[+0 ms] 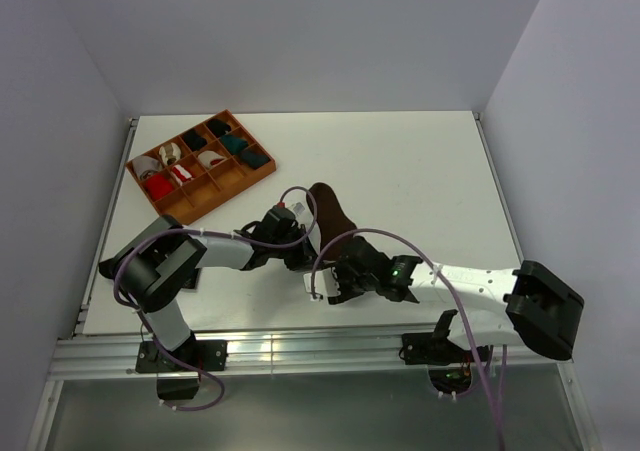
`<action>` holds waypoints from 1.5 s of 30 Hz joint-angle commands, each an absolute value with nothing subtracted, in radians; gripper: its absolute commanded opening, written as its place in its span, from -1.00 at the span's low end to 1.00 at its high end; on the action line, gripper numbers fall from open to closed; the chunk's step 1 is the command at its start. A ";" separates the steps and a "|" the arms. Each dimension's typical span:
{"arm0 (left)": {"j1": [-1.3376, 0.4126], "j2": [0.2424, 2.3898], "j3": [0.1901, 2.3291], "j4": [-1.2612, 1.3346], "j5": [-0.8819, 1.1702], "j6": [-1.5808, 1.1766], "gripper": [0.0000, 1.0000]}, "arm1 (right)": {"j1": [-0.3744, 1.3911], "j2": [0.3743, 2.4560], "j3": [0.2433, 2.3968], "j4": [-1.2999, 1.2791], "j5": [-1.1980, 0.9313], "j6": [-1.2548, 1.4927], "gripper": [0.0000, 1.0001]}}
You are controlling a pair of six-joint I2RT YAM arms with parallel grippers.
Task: Roll the socks
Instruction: Roll the sock at the center of the board.
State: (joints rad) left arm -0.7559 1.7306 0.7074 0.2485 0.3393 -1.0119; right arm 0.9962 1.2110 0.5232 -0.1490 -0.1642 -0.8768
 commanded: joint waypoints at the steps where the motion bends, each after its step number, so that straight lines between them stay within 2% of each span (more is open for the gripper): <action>1: -0.765 1.752 0.704 0.170 0.319 -0.983 -0.99 | 1.008 1.250 0.577 -0.107 -0.141 -0.887 0.01; 17: -0.765 1.747 0.696 0.172 0.344 -0.960 -0.99 | 1.012 1.379 0.591 -0.023 -0.046 -0.914 -0.04; 33: -0.764 1.732 0.707 0.130 0.344 -0.936 -0.99 | 1.000 1.301 0.617 -0.066 -0.074 -0.913 0.01; 45: -0.765 1.732 0.707 0.135 0.351 -0.940 -0.99 | 0.997 1.325 0.607 -0.097 -0.078 -0.930 0.03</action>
